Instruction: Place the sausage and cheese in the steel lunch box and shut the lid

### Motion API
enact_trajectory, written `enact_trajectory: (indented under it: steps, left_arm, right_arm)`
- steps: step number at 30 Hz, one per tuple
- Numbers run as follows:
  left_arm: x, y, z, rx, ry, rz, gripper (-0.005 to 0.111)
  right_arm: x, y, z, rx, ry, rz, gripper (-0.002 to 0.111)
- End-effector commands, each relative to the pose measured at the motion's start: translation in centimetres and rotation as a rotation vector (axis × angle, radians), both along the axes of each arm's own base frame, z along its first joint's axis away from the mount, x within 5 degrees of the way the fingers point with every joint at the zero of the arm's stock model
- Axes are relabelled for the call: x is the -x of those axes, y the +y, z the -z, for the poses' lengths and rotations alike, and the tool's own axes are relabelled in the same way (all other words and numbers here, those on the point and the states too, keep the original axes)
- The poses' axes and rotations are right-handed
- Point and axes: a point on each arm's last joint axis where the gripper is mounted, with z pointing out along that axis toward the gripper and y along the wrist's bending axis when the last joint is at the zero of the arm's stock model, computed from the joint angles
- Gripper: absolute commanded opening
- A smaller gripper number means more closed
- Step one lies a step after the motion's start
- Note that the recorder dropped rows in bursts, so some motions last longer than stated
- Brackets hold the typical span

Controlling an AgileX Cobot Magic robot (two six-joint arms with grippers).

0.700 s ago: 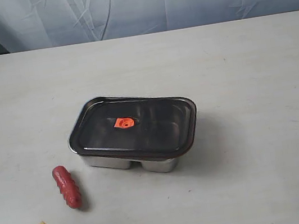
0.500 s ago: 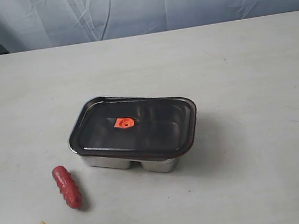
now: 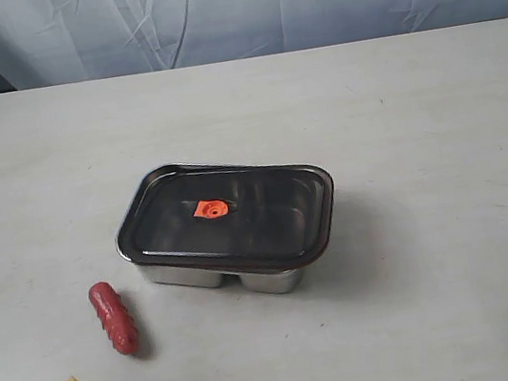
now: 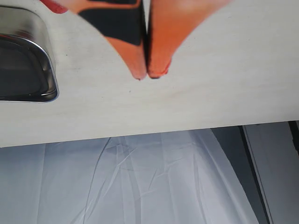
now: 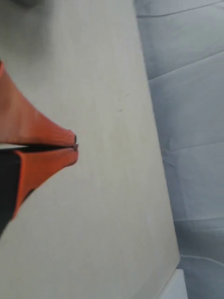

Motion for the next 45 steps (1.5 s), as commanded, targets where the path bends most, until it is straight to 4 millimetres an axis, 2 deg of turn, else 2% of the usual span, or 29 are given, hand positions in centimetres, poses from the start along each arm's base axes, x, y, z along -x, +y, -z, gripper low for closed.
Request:
enact_trajectory:
  steps: [1,3,5,6,7,9,12,15,19,24,27,29,31,34,37,39,41,45]
  left_arm:
    - [0.0,0.0,0.1,0.001,-0.006,0.003,0.0]
    - [0.0,0.0,0.1,0.001,-0.006,0.003,0.0]
    - [0.0,0.0,0.1,0.001,-0.006,0.003,0.0]
    - [0.0,0.0,0.1,0.001,-0.006,0.003,0.0]
    - [0.0,0.0,0.1,0.001,-0.006,0.003,0.0]
    - [0.0,0.0,0.1,0.001,-0.006,0.003,0.0]
    - [0.0,0.0,0.1,0.001,-0.006,0.003,0.0]
    - [0.0,0.0,0.1,0.001,-0.008,0.003,0.0]
    - [0.0,0.0,0.1,0.001,-0.008,0.003,0.0]
    - [0.0,0.0,0.1,0.001,-0.008,0.003,0.0]
    - [0.0,0.0,0.1,0.001,-0.008,0.003,0.0]
    - [0.0,0.0,0.1,0.001,-0.008,0.003,0.0]
    - [0.0,0.0,0.1,0.001,-0.008,0.003,0.0]
    - [0.0,0.0,0.1,0.001,-0.008,0.003,0.0]
    - [0.0,0.0,0.1,0.001,-0.008,0.003,0.0]
    - [0.0,0.0,0.1,0.001,-0.008,0.003,0.0]
    - [0.0,0.0,0.1,0.001,-0.008,0.003,0.0]
    - [0.0,0.0,0.1,0.001,-0.008,0.003,0.0]
  right_arm:
    - [0.0,-0.8,-3.3,-0.435,-0.401,0.105,-0.001]
    - [1.0,-2.8,-4.8,-0.63,-0.664,0.262,-0.001]
    - [1.8,-3.8,-5.5,-0.697,-0.82,0.341,-0.001]
    - [1.8,-3.8,-5.6,-0.739,-0.836,0.338,-0.001]
    - [1.8,-3.7,-5.5,-0.876,-0.849,0.304,-0.001]
    - [1.2,-3.1,-5.1,-0.966,-0.765,0.242,-0.001]
    - [0.3,-1.5,-4.1,-1.049,-0.53,0.142,-0.001]
    - [0.1,0.1,-5.9,-0.956,-0.321,0.049,-0.001]
    - [-1.8,0.7,-9.7,-0.738,-0.126,0.016,-0.001]
    - [-6.0,1.3,-15.2,-0.502,0.062,-0.093,-0.001]
    - [-9.2,1.8,-17.0,-0.438,0.171,-0.175,-0.001]
    - [-11.4,2.2,-17.2,-0.407,0.26,-0.251,-0.001]
    - [-13.4,2.7,-17.0,-0.414,0.336,-0.327,-0.001]
    - [-16.2,3.5,-15.1,-0.502,0.473,-0.434,0.001]
    - [-18.5,4.1,-12.2,-0.565,0.624,-0.529,0.017]
    - [-20.2,4.4,-9.4,-0.595,0.739,-0.586,0.041]
    - [-21.3,4.6,-7.1,-0.621,0.825,-0.648,0.056]
    - [-22.5,5.3,-4.2,-0.718,0.826,-0.764,0.055]
